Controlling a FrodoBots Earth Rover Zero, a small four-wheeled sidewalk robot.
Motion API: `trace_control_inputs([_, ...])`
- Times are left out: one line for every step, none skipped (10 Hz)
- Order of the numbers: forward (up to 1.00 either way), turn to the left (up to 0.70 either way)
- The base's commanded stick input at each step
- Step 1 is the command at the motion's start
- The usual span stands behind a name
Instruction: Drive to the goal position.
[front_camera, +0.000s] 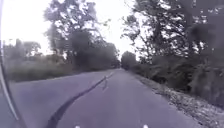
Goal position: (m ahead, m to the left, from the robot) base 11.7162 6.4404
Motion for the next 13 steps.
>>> trace_control_inputs([0.70, 0.00])
trace_control_inputs([0.70, 0.01])
trace_control_inputs([0.70, 0.02])
trace_control_inputs([0.70, 0.02])
trace_control_inputs([0.70, 0.01])
trace_control_inputs([0.70, 0.00])
trace_control_inputs([0.70, 0.00])
trace_control_inputs([0.70, 0.00])
trace_control_inputs([0.70, 0.00])
trace_control_inputs([0.70, 0.00])
trace_control_inputs([0.70, 0.00])
trace_control_inputs([0.70, 0.00])
trace_control_inputs([0.70, 0.00])
